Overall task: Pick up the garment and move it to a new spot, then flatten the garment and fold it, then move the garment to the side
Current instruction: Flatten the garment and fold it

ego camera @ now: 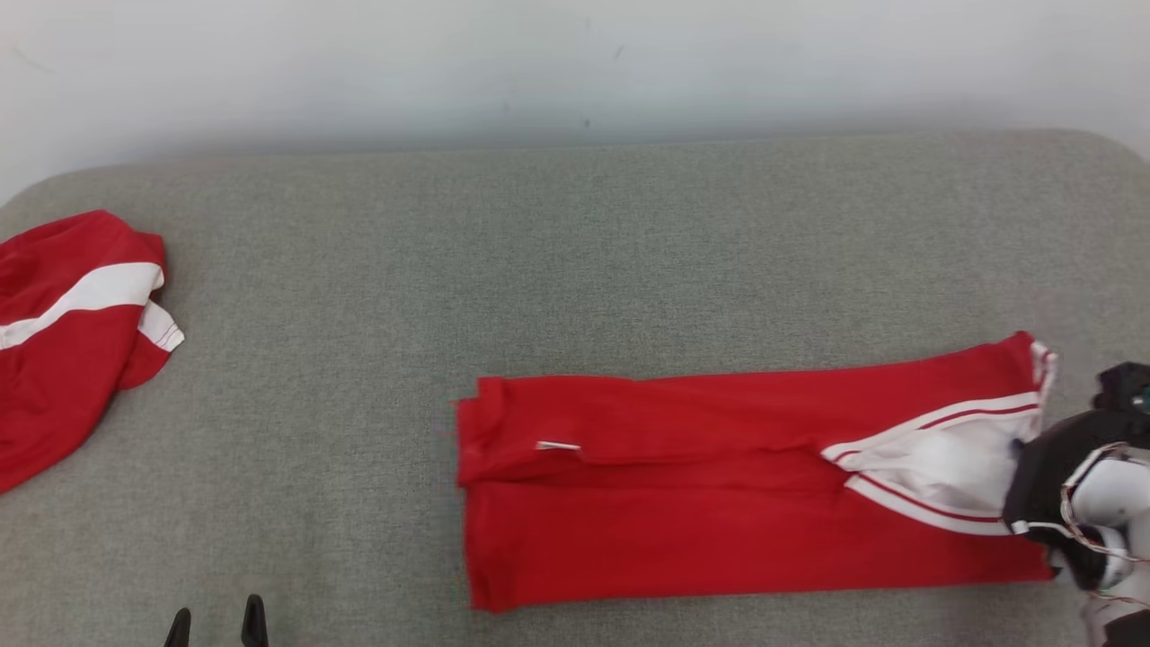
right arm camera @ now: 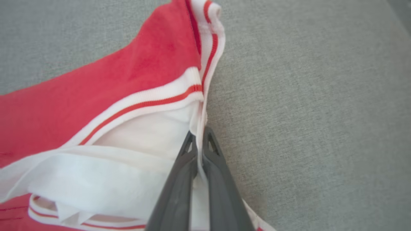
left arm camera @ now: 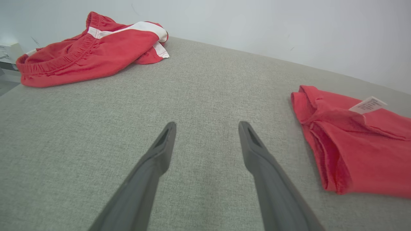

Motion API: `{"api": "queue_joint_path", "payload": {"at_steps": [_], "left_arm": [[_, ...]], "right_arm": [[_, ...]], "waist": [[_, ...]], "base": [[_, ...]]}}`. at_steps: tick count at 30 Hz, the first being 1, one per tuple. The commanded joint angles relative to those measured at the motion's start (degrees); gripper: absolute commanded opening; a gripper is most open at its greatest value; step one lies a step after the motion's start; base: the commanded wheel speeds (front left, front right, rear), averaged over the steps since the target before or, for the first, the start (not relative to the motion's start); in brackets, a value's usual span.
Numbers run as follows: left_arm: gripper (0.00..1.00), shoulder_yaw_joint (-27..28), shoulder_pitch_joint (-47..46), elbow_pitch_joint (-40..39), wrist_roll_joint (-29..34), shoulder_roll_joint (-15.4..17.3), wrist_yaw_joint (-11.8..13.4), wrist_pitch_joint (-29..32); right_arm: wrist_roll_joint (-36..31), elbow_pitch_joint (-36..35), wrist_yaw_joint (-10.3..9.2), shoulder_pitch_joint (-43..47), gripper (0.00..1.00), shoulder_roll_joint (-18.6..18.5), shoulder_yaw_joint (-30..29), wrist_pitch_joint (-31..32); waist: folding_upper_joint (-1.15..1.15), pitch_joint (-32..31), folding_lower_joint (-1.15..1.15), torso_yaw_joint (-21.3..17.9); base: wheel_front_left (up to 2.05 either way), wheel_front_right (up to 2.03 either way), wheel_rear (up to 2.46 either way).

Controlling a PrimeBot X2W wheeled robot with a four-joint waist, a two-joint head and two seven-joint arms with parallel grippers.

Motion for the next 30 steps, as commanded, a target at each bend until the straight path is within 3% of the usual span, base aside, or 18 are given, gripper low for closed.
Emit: {"api": "queue_joint_path", "payload": {"at_steps": [1, 8, 13, 20, 30], "left_arm": [[1.00, 0.14, -0.17, -0.08, 0.15, -0.15, 0.01, -0.12], [1.00, 0.16, 0.13, -0.02, 0.78, -1.00, -0.15, -0.16], [1.00, 0.18, 0.40, 0.54, 1.04, -1.89, -0.65, -0.17], [1.00, 0.92, 1.07, 1.25, 1.58, -3.34, -1.36, -0.17], [1.00, 2.02, 2.47, 2.15, 2.13, -5.23, -2.67, -0.17]], "right_arm": [[-0.46, -0.30, -0.23, 0.57, 0.00, -0.55, -0.41, -0.34], [-7.00, -3.33, -0.20, 1.45, 0.00, -1.46, -7.94, -1.16], [-11.09, -6.85, -0.20, 2.56, 0.00, 0.74, -9.20, 0.26], [-5.14, -13.85, -0.20, 3.73, 0.00, 4.15, 0.36, 5.61], [6.43, -20.45, -0.20, 5.08, 0.00, 3.07, 16.82, 10.16]], "waist": [[0.00, -0.27, 0.00, -0.29], [0.00, -1.26, 0.00, -1.04], [0.00, -2.49, 0.00, -1.42], [0.00, -4.81, 0.00, -1.78], [0.00, -7.83, 0.00, -0.84]], "base": [[0.00, 0.00, 0.00], [0.00, 0.00, 0.00], [0.00, 0.00, 0.00], [0.00, 0.00, 0.00], [0.00, 0.00, 0.00]]}}
